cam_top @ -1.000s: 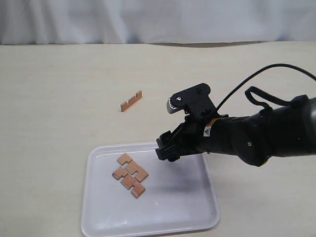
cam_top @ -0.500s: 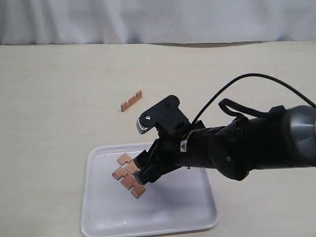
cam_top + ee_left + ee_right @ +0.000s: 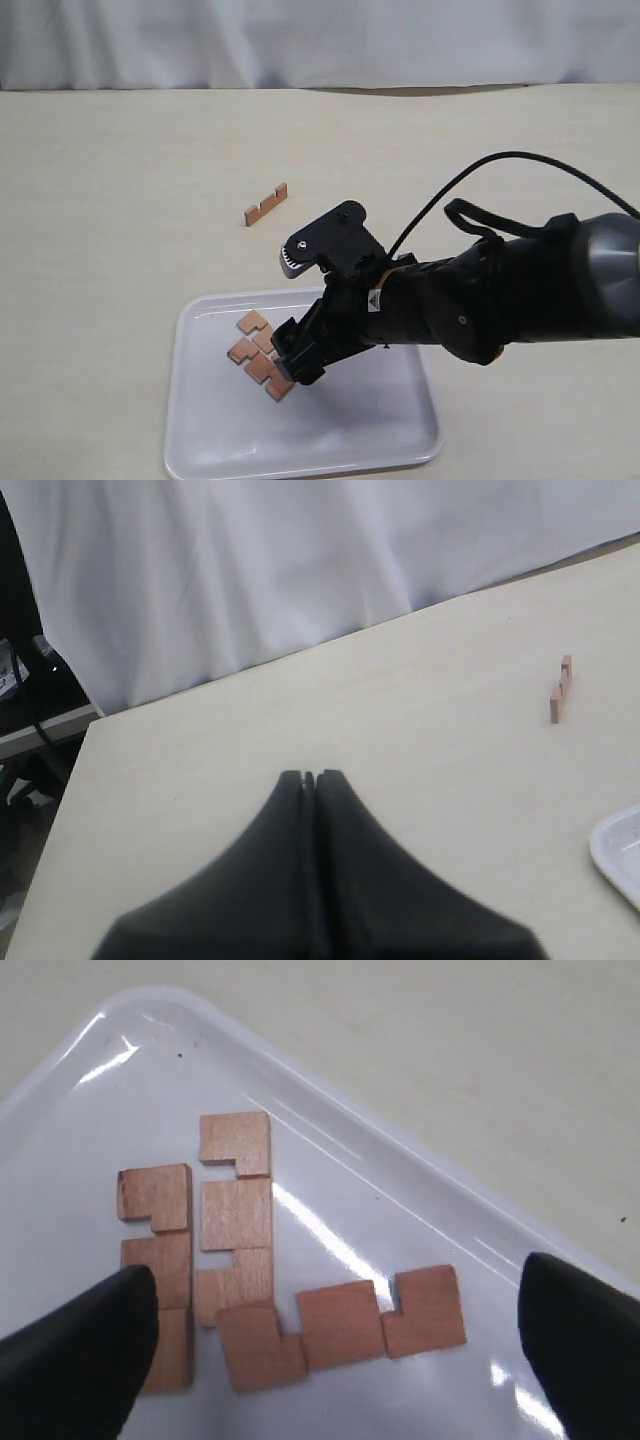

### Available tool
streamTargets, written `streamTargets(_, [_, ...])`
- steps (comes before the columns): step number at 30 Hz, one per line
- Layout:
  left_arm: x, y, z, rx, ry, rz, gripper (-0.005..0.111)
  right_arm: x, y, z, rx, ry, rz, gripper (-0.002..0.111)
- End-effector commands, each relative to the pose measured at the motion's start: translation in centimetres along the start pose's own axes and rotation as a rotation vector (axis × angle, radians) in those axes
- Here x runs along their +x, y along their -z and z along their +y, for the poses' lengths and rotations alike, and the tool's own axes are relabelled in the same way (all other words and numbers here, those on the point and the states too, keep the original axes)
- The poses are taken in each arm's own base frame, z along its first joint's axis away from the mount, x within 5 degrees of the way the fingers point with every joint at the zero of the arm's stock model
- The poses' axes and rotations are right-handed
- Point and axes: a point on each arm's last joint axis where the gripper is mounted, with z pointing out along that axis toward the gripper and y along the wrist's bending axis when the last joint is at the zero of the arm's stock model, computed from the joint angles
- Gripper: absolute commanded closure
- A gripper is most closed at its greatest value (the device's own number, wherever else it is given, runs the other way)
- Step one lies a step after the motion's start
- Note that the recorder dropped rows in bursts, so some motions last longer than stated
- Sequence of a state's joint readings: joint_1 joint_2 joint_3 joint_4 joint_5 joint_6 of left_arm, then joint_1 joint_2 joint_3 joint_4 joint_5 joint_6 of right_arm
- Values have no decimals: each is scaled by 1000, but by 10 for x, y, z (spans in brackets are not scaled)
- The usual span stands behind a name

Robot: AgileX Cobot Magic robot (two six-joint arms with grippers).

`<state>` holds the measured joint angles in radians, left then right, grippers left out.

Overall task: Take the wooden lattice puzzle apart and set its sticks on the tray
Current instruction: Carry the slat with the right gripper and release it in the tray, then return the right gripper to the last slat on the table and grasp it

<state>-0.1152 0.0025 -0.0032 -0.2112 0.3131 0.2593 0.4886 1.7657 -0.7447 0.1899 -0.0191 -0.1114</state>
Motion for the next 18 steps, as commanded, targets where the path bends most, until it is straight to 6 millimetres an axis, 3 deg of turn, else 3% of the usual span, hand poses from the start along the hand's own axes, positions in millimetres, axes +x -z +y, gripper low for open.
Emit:
streamTargets(1, [0,0,1,-12,-1,-8,107,0,0,-1,-1,-12,15,13])
streamTargets(6, [0,0,1,-12,-1,-8,107,-5,5,0,-3,-9,-10,13])
streamTargets(18, [0,0,1,-12,-1,-8,107,-48,23,3,-17,-9,-145,13])
